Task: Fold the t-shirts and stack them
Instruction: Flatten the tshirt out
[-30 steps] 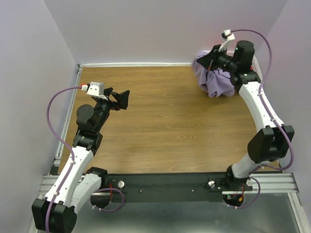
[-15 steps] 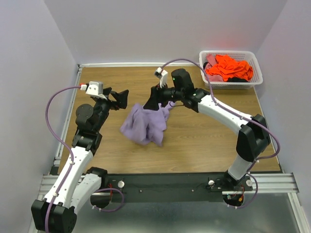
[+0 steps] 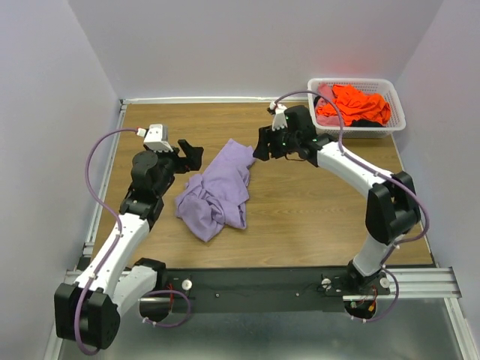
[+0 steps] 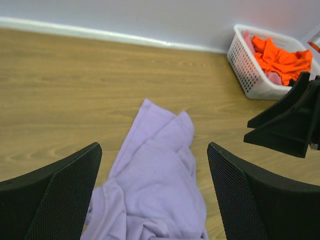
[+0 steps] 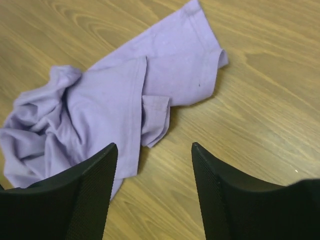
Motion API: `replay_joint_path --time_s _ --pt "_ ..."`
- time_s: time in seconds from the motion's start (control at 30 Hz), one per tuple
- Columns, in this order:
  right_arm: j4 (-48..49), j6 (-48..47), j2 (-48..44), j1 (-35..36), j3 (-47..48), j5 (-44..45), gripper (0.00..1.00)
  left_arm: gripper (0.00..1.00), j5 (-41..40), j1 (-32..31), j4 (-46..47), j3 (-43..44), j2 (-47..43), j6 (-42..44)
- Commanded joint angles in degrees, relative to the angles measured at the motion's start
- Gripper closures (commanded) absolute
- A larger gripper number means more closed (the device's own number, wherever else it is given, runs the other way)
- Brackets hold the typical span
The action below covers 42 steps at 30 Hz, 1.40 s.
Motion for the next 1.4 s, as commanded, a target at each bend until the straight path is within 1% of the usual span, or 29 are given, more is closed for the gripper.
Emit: replay_joint_path --time_s 0.0,0.03,0.07,0.1,0.17,0.27,0.3,0.37,0.4,0.43,0.53,0.67,0.77,0.8,0.9,0.93,1.0,1.03,1.07,1.1,1.13,1.17,1.2,1.23,1.27,1.33,1.37 --pt "-2.0 -0.4 7.0 0.5 2.5 -4.0 0.34 0.06 2.4 0.1 -3.1 -0.9 4.2 -5.6" --pt "-1.8 0.0 8.7 0.4 3.3 -4.5 0.36 0.06 3.1 -0.1 -4.6 -0.5 5.6 -6.1" --pt "-1.8 1.0 10.3 0.4 5.6 -5.6 0.36 0.07 3.5 -0.6 -5.5 -0.1 8.4 -6.9" --pt "-1.8 1.4 13.9 0.3 6.6 -6.1 0.36 0.06 3.8 -0.8 -7.5 0.1 9.7 -7.1" --pt "-1.2 3.4 17.0 -0.1 9.1 -7.0 0.36 0.06 3.3 -1.8 -9.3 0.4 12.7 -7.6" --pt "-0.3 5.9 21.7 -0.3 11.3 -7.4 0.33 0.06 0.5 -2.1 -13.4 0.7 14.9 -8.3" --pt "-0.3 6.3 23.1 -0.3 11.7 -7.3 0.29 0.06 -1.9 -2.1 -14.5 0.6 15.5 -8.6" --pt "0.3 7.4 24.5 -0.4 12.2 -7.4 0.27 0.06 -4.1 -2.2 -18.5 1.2 17.2 -9.0" --pt "0.4 7.6 25.2 -0.4 12.6 -7.4 0.27 0.06 -7.4 -2.2 -19.9 1.5 17.7 -9.3" --pt "0.7 7.8 26.6 -0.4 12.9 -7.3 0.26 0.06 -8.4 -2.1 -21.7 1.6 18.2 -9.9" --pt "0.8 8.9 28.7 -0.4 14.3 -7.4 0.26 0.06 -9.0 -2.1 -22.5 1.2 20.3 -10.2" --pt "2.2 10.4 31.4 -0.5 16.1 -8.2 0.25 0.06 -7.7 -2.1 -20.4 -0.6 21.9 -10.8" --pt "3.7 11.7 33.6 -0.4 16.9 -8.6 0.26 0.06 -6.9 -2.1 -19.2 -1.2 25.2 -10.4" --pt "3.8 11.8 34.0 -0.4 17.1 -8.5 0.27 0.06 -6.8 -2.1 -18.9 -1.2 26.1 -10.2" --pt "4.4 12.0 34.6 -0.4 17.6 -7.7 0.40 0.06 -6.6 -2.1 -17.2 -1.5 29.2 -10.0" --pt "4.4 11.5 34.7 -0.3 17.4 -7.6 0.52 0.06 -7.6 -2.1 -16.4 -1.5 30.6 -10.1" --pt "4.4 10.9 34.1 -0.4 16.5 -7.4 0.66 0.13 -8.1 -2.1 -15.7 -1.1 32.4 -10.1" --pt "4.4 10.5 32.4 -0.4 15.8 -6.7 0.80 0.20 -8.3 -2.1 -15.5 -0.1 33.3 -10.1" --pt "4.4 10.0 31.3 -0.5 14.8 -5.8 0.86 0.29 -8.1 -2.1 -15.1 0.4 35.1 -10.1" --pt "4.5 9.2 29.9 -0.6 12.7 -3.2 0.90 0.53 -8.0 -2.1 -14.9 1.0 35.8 -10.1" --pt "4.4 8.9 27.0 -1.0 11.4 -1.7 0.99 0.64 -8.1 -2.1 -14.5 2.5 36.6 -10.0" --pt "4.3 8.6 25.0 -1.4 10.1 -0.4 1.00 0.73 -8.4 -2.1 -14.5 3.3 37.9 -9.9" --pt "4.3 8.0 23.4 -1.8 8.9 1.9 0.99 0.89 -8.9 -2.1 -14.7 4.4 38.6 -9.6" --pt "4.4 7.8 21.9 -2.8 6.0 2.9 1.00 0.95 -9.3 -2.1 -15.6 5.5 39.2 -8.9" --pt "4.3 7.7 18.1 -3.3 4.5 5.4 1.00 1.00 -9.8 -1.9 -16.2 8.2 40.2 -8.4" --pt "4.3 7.7 14.0 -5.0 0.9 8.3 1.00 1.00 -11.3 -1.4 -17.2 10.7 40.7 -6.8" --pt "4.3 7.8 12.1 -5.7 -2.5 9.7 1.00 1.00 -12.0 -1.2 -17.4 13.0 40.7 -6.0"
